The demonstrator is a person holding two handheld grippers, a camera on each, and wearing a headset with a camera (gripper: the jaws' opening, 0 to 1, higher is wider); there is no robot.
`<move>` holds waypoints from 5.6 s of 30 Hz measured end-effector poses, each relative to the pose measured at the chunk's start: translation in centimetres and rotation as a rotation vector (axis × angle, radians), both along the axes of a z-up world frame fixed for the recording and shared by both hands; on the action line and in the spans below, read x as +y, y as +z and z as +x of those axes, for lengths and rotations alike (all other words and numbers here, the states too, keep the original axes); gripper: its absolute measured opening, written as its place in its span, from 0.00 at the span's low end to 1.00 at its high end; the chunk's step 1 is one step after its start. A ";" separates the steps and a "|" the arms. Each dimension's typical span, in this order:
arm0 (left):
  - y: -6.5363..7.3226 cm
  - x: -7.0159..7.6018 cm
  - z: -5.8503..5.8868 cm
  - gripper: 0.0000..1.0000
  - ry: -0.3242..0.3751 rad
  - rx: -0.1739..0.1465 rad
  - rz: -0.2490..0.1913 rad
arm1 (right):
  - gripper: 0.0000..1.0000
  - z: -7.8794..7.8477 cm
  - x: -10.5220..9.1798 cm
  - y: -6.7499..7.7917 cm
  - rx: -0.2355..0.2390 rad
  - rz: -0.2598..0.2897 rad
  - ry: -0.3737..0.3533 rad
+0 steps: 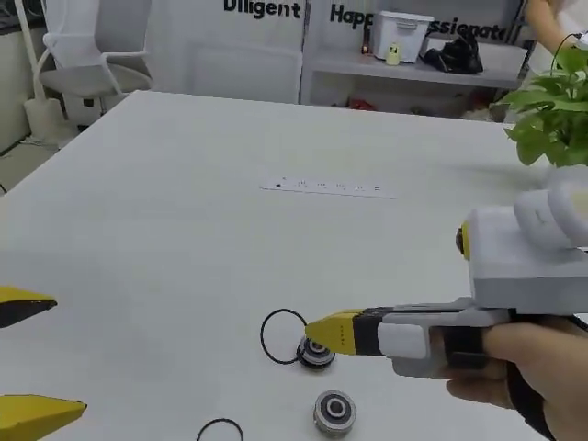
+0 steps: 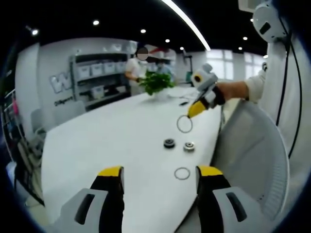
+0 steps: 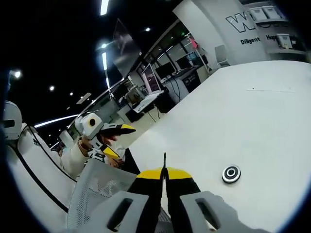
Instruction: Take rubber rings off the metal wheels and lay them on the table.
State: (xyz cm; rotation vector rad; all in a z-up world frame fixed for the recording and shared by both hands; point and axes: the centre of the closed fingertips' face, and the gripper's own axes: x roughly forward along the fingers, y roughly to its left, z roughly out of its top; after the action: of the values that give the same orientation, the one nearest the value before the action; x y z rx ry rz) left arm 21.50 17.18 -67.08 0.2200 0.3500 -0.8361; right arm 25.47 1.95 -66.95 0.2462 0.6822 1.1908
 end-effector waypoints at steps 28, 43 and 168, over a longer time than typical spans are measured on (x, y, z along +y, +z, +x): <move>-0.1 0.9 -0.1 0.61 0.021 -0.014 -0.025 | 0.00 0.1 4.0 -3.7 0.028 -0.119 0.095; -0.4 1.1 0.1 0.60 0.047 -0.005 -0.022 | 0.00 0.1 3.0 -9.6 0.153 -0.180 0.053; -10.5 -19.2 12.6 0.29 -0.223 0.055 0.106 | 0.24 8.1 -4.9 -13.7 -0.237 -0.362 0.106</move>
State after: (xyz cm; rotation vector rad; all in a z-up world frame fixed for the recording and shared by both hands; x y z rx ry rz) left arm 34.08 -2.01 -77.62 0.3396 0.4268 -1.0458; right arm 33.57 -2.99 -80.67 -0.2338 0.6942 1.1513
